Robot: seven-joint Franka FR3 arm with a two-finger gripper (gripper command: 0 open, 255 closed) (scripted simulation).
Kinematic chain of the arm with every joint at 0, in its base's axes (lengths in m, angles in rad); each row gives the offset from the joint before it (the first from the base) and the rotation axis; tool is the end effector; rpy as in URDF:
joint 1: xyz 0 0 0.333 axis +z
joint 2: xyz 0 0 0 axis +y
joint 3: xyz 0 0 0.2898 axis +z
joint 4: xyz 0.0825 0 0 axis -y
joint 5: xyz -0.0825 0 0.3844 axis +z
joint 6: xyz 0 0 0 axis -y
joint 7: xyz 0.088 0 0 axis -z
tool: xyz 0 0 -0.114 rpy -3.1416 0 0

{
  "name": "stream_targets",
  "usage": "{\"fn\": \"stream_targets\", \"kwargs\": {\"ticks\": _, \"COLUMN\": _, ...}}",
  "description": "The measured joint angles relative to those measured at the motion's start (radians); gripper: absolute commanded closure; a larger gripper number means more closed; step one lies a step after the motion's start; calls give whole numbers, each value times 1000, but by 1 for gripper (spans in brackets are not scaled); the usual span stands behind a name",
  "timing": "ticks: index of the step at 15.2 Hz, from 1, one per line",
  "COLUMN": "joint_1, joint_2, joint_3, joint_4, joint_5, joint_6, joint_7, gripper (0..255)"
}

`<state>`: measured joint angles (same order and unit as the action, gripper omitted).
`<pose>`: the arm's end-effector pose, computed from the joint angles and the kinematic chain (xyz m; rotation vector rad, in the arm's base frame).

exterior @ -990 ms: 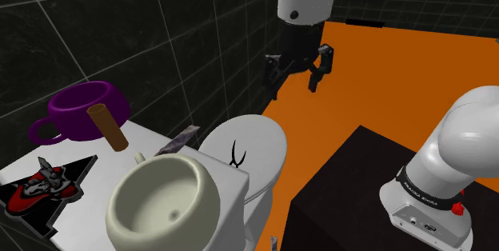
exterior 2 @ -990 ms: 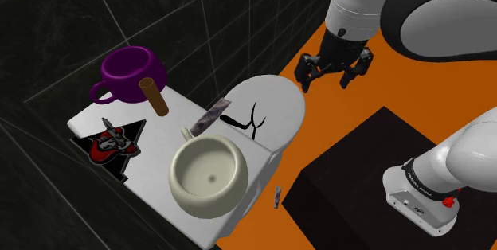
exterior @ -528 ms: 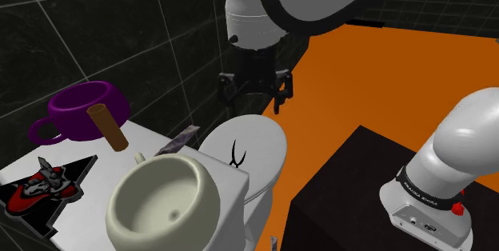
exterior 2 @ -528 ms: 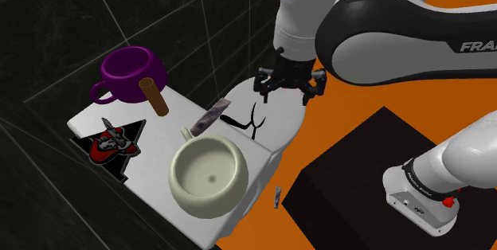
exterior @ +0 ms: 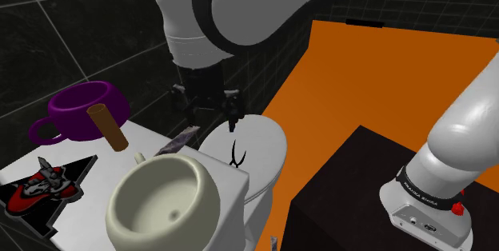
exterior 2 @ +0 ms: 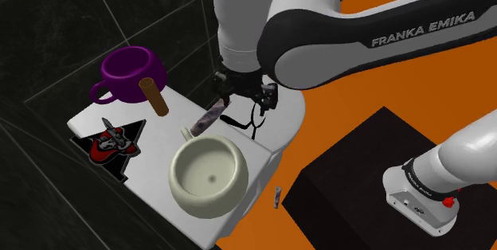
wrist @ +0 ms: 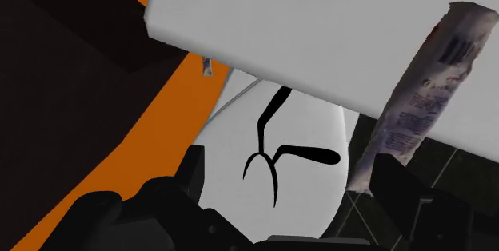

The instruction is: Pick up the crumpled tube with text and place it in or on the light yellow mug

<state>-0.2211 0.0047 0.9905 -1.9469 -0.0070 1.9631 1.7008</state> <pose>0.4032 0.3892 0.4443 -2.7981 1.4017 -0.0108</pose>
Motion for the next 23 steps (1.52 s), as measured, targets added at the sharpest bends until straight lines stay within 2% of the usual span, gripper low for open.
{"fn": "stream_targets", "kwargs": {"ticks": 1, "joint_1": 13, "joint_2": 70, "joint_3": 11, "joint_4": 46, "joint_5": -62, "joint_6": -5, "joint_7": 76, "gripper": 0}}
{"fn": "stream_targets", "kwargs": {"ticks": 3, "joint_1": 78, "joint_2": 215, "joint_3": 0, "joint_4": 152, "joint_5": -189, "joint_6": -27, "joint_7": 223, "gripper": 0}}
{"fn": "stream_targets", "kwargs": {"ticks": 6, "joint_1": 187, "joint_2": 365, "joint_3": -57, "joint_4": 281, "joint_5": -305, "joint_6": -52, "joint_7": 372, "gripper": 0}}
{"fn": "stream_targets", "kwargs": {"ticks": 9, "joint_1": 218, "joint_2": 408, "joint_3": -81, "joint_4": 303, "joint_5": -338, "joint_6": -40, "joint_7": 410, "gripper": 0}}
{"fn": "stream_targets", "kwargs": {"ticks": 14, "joint_1": 228, "joint_2": 433, "joint_3": -96, "joint_4": 268, "joint_5": -362, "joint_6": 11, "joint_7": 429, "gripper": 0}}
{"fn": "stream_targets", "kwargs": {"ticks": 20, "joint_1": 228, "joint_2": 438, "joint_3": -99, "joint_4": 262, "joint_5": -366, "joint_6": 21, "joint_7": 431, "gripper": 0}}
{"fn": "stream_targets", "kwargs": {"ticks": 21, "joint_1": 228, "joint_2": 438, "joint_3": -99, "joint_4": 262, "joint_5": -366, "joint_6": 21, "joint_7": 431, "gripper": 255}}
{"fn": "stream_targets", "kwargs": {"ticks": 23, "joint_1": 229, "joint_2": 433, "joint_3": -95, "joint_4": 264, "joint_5": -364, "joint_6": 8, "joint_7": 431, "gripper": 255}}
